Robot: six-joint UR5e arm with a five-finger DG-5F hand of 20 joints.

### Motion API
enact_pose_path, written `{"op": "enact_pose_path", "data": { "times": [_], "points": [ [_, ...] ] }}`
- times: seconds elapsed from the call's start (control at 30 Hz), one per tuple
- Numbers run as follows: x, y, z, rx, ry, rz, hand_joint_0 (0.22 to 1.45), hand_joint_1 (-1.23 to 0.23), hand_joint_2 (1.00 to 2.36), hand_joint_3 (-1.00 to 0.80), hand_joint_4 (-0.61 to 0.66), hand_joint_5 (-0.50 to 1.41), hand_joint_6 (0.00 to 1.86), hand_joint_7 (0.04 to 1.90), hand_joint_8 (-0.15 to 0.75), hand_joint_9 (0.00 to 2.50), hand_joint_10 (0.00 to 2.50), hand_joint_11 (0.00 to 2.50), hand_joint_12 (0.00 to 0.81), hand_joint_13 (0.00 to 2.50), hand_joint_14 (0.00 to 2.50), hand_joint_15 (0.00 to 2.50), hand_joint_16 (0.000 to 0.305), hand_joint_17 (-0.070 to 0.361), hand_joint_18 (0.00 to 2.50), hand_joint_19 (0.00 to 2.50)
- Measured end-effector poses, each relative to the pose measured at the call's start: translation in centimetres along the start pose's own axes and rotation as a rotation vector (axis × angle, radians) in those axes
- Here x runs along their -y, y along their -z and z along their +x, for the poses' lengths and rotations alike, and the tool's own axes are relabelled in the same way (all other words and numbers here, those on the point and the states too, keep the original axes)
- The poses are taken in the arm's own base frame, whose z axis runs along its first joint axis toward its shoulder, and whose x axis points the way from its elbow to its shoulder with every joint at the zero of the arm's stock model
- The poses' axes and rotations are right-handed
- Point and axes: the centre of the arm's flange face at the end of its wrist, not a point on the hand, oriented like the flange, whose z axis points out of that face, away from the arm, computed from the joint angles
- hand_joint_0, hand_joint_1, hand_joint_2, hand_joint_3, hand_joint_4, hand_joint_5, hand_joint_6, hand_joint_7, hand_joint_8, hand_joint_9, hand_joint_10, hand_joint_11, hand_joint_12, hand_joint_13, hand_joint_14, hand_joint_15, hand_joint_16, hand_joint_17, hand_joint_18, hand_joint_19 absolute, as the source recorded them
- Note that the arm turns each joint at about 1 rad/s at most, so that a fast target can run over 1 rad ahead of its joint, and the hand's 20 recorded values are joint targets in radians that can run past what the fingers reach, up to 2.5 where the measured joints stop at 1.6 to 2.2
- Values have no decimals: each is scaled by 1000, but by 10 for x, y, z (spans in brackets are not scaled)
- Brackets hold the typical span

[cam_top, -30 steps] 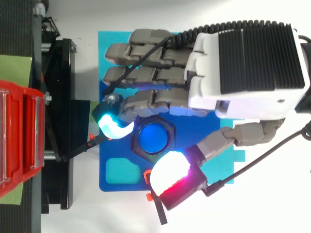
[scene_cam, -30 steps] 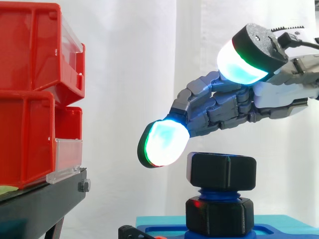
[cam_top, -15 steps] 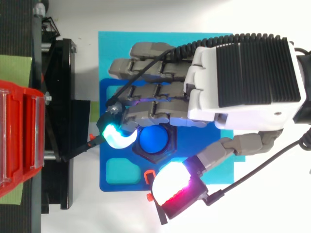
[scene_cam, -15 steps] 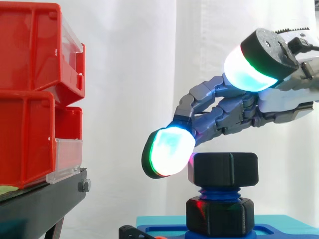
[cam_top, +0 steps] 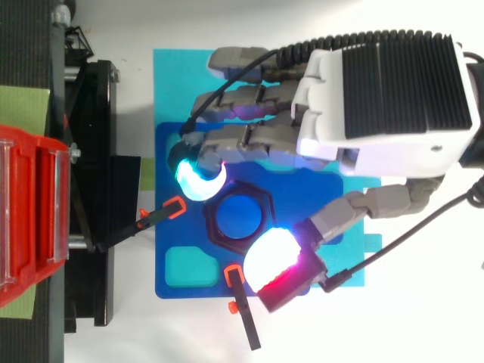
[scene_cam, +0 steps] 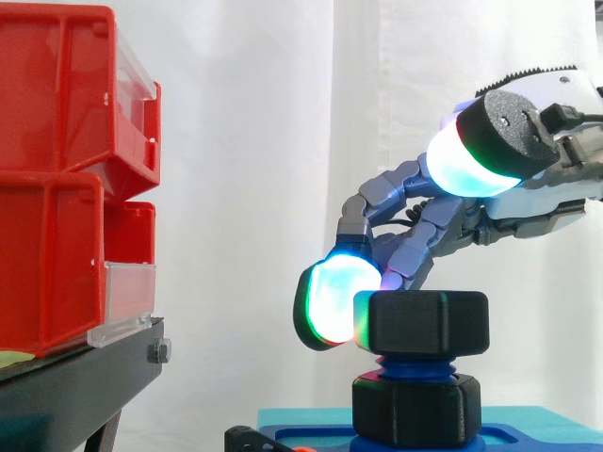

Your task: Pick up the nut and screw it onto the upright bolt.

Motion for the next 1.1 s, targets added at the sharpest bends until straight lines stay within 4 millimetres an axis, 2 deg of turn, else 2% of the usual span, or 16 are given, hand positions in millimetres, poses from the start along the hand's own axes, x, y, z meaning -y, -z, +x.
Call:
{"op": "enact_pose_path", "data": {
  "times": [0.27,0.47,0.5,0.6,0.63,0.67,0.7,0.77,0.9,1.1],
  "points": [
    [13,3,-9,9,-1,13,535,-356,1000,-500,197,24,504,1219,292,1038,0,0,204,595,0,0,15,35,201,0],
    [16,4,-16,11,-1,18,550,-401,1000,-500,87,57,503,1265,239,1225,0,0,167,737,0,0,10,23,344,0],
    [16,5,-18,11,-1,18,552,-410,1000,-500,63,67,503,1281,207,1281,0,0,156,784,0,0,8,19,386,0],
    [13,6,-24,3,0,21,551,-408,1000,-500,73,63,503,1279,189,1311,0,0,149,811,0,0,8,17,407,0],
    [13,6,-25,-1,1,23,547,-402,1000,-500,90,55,503,1251,195,1301,0,0,151,807,0,0,8,18,406,0],
    [12,6,-27,-3,3,24,537,-389,1000,-500,187,18,504,1130,247,1223,0,0,173,757,0,0,10,23,357,0],
    [11,7,-30,-5,6,25,530,-376,1000,-500,248,-12,505,1029,252,1159,0,0,185,714,0,0,12,26,316,0],
    [8,7,-35,-4,17,25,518,-361,1000,-500,284,-53,504,901,252,1065,0,0,209,641,0,0,15,34,244,0],
    [4,7,-48,5,39,25,498,-344,1000,-500,248,-116,502,698,233,841,0,0,246,485,0,0,22,50,85,0],
    [2,11,-67,9,75,32,475,-279,1000,-500,178,-174,501,596,221,590,0,0,292,279,0,0,34,76,0,0]
  ]
}}
